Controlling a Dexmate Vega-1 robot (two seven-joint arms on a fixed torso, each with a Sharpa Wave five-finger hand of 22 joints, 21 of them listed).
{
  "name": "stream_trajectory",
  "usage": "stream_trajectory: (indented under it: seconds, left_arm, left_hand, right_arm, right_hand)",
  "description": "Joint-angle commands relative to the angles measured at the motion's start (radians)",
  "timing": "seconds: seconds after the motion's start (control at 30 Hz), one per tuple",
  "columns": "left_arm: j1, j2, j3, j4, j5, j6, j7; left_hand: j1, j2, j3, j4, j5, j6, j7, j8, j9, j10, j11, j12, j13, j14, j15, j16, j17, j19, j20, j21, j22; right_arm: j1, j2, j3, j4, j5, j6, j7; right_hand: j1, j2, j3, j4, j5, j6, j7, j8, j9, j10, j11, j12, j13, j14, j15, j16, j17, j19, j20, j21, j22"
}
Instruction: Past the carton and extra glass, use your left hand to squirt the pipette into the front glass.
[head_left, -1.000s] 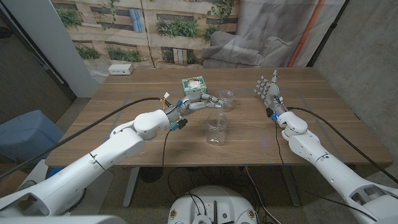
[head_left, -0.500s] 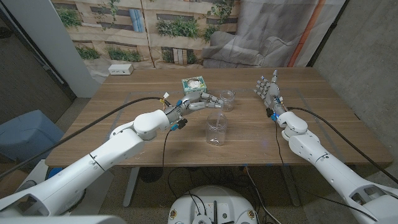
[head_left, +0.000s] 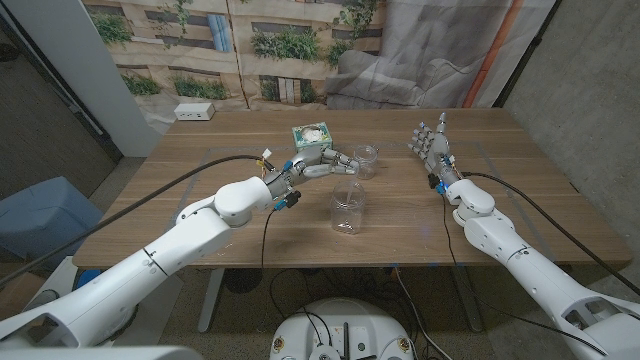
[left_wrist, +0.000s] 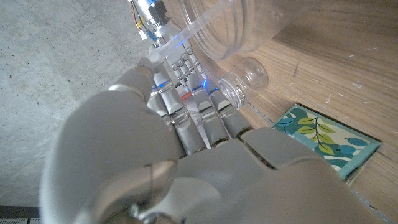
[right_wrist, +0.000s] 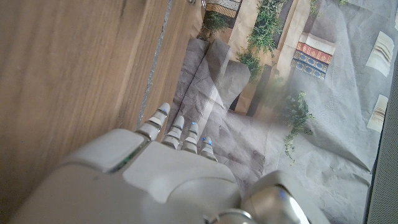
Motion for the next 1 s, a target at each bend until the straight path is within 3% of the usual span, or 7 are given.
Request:
stream_trajectory:
  seconds: [0.03,0.4,1.0]
  left_arm:
    - [0.015,-0.008,-0.007,0.004,0.024,-0.032,0.02]
    - [0.012,-0.009,-0.005,0.015,0.018,-0.035,0.004]
    - [-0.005,-0.006,-0.003,0.027,0.009,-0.03,-0.024]
  left_hand:
    - [0.016,-0.003,-0.007,0.0,-0.002,0.017,0.001,0.009,0.003,0.034,-0.015,0.011,0.006,0.013,-0.159,0.003,0.001,0.01,-0.011,0.006,0.002]
    - [0.024,-0.026,-0.031,0.005,-0.004,0.025,0.005,0.007,0.004,0.055,-0.016,0.014,0.008,0.025,-0.152,0.003,0.002,0.015,-0.01,0.008,0.002]
    - [0.004,-0.034,-0.06,0.02,0.005,-0.021,0.014,-0.017,0.007,0.015,-0.017,-0.005,0.007,0.005,-0.138,-0.012,-0.002,-0.004,0.009,0.001,0.003]
  right_arm:
    - [0.0,0.0,0.0,-0.001,0.0,0.0,0.0]
    - [0.001,0.0,0.0,0.001,0.0,0.001,0.001]
    - [0.0,0.0,0.0,-0.001,0.0,0.0,0.0]
  right_hand:
    - [0.0,0.058,-0.008,-0.001,0.005,0.002,-0.009,0.007,0.002,-0.006,0.0,0.002,0.003,-0.009,-0.083,0.005,0.005,0.006,0.001,0.005,0.005]
    - [0.0,0.058,-0.008,-0.001,0.005,0.001,-0.008,0.006,0.002,-0.002,-0.001,0.003,0.003,-0.008,-0.083,0.006,0.005,0.006,0.0,0.005,0.005]
    - [0.0,0.059,-0.008,-0.001,0.005,0.001,-0.009,0.007,0.002,-0.006,0.003,0.002,0.003,-0.008,-0.082,0.006,0.005,0.006,0.0,0.005,0.005]
